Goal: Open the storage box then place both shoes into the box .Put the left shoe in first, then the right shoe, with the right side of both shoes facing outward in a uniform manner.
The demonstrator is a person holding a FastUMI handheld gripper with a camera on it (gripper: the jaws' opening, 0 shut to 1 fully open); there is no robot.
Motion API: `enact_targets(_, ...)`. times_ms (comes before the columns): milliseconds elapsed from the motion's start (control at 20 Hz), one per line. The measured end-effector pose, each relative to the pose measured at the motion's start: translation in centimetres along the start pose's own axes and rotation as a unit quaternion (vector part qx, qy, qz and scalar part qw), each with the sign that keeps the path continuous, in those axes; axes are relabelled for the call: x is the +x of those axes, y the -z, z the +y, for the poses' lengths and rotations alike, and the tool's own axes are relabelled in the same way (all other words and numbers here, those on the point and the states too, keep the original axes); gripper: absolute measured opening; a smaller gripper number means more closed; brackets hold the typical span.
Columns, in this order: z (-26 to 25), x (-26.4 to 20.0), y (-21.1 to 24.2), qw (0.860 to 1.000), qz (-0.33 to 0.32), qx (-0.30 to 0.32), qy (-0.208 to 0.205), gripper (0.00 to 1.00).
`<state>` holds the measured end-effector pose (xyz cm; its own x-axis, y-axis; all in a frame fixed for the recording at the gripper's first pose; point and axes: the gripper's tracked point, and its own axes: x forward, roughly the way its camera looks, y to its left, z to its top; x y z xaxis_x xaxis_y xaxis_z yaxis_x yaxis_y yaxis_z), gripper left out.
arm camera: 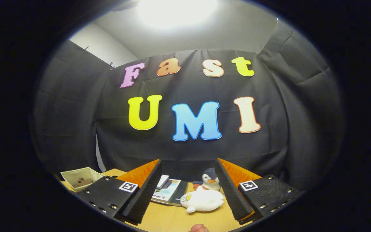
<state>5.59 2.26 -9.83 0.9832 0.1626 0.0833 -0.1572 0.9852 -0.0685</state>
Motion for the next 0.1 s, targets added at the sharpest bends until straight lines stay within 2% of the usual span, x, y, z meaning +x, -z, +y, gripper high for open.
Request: enact_targets(100, -3.4, -0.5, 2.5, 1.000, 0.008, -0.009, 0.009, 0.99)
